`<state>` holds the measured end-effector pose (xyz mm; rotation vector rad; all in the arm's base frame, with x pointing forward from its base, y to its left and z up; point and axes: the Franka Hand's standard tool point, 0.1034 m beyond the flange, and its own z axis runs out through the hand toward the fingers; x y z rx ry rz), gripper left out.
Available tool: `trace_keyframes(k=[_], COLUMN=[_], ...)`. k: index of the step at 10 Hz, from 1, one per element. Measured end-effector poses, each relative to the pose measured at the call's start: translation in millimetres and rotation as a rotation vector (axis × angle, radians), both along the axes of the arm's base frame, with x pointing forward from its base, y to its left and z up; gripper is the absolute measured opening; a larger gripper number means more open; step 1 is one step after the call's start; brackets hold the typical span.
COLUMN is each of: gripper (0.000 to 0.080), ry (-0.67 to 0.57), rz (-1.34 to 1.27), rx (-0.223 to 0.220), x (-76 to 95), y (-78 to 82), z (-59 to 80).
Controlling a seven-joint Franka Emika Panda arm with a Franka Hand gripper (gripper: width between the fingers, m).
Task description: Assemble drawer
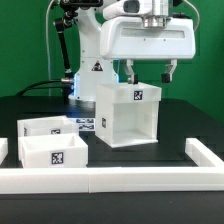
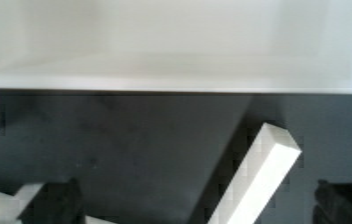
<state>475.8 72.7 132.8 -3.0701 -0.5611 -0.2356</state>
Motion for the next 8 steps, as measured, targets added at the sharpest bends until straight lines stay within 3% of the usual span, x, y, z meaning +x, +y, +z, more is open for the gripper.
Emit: trace_keyframes(k=[4,8], gripper=[0.065,0.065], ry=[0.032,0.034], rz=[-0.01,-0.032], rx=[-0.013,-0.007], x=[-36.1,-74.4], y=[0.4,7.0], z=[1.4,-23.6])
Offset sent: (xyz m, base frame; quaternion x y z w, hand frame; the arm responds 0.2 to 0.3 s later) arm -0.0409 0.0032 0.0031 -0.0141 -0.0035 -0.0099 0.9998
